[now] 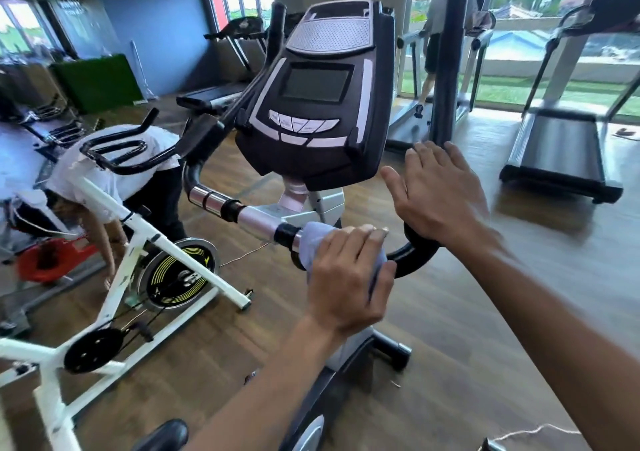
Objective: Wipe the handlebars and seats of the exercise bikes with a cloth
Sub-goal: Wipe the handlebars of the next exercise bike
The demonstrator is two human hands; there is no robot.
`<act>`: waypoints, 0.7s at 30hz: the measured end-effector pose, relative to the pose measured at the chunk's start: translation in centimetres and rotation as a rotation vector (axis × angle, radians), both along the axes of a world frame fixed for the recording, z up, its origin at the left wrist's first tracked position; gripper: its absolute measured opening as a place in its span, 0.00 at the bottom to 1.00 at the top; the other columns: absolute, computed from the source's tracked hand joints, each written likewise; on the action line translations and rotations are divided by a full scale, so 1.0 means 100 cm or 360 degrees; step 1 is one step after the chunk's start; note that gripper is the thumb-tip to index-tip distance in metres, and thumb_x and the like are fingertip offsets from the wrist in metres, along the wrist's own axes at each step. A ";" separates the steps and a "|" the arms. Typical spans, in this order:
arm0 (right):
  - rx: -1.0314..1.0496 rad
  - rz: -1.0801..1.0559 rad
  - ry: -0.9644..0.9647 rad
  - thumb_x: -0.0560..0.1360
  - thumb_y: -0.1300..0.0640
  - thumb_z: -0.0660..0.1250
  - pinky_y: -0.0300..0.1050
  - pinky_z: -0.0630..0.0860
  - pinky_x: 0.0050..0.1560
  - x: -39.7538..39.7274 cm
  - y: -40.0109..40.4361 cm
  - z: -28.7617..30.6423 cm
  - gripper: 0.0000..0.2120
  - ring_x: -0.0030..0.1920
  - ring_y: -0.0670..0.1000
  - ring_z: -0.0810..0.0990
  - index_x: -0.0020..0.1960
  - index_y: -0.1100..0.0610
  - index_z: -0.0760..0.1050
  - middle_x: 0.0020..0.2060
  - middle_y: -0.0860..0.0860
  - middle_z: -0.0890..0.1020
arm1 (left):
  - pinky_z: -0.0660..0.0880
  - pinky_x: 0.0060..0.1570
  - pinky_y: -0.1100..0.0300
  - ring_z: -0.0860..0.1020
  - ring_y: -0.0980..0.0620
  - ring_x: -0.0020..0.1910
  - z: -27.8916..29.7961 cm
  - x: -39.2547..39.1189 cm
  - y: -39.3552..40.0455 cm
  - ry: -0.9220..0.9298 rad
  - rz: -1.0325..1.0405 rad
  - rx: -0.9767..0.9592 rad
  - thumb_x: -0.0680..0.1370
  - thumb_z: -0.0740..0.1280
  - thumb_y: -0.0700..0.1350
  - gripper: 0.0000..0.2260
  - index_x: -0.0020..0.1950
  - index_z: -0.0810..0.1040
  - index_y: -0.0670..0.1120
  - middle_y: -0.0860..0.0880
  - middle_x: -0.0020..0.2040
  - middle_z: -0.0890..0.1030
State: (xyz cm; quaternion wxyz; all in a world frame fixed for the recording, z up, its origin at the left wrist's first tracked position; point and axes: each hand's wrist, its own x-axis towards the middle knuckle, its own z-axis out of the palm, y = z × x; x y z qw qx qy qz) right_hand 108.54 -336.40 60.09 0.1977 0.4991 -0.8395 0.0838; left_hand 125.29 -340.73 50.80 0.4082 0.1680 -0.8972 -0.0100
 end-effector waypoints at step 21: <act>0.0044 0.0023 0.0006 0.84 0.38 0.37 0.53 0.40 0.82 0.000 0.003 -0.007 0.38 0.83 0.53 0.42 0.83 0.64 0.47 0.83 0.58 0.48 | 0.74 0.52 0.50 0.80 0.44 0.47 0.012 -0.015 0.002 0.0034 0.0014 0.0216 0.78 0.58 0.48 0.17 0.53 0.85 0.44 0.47 0.48 0.85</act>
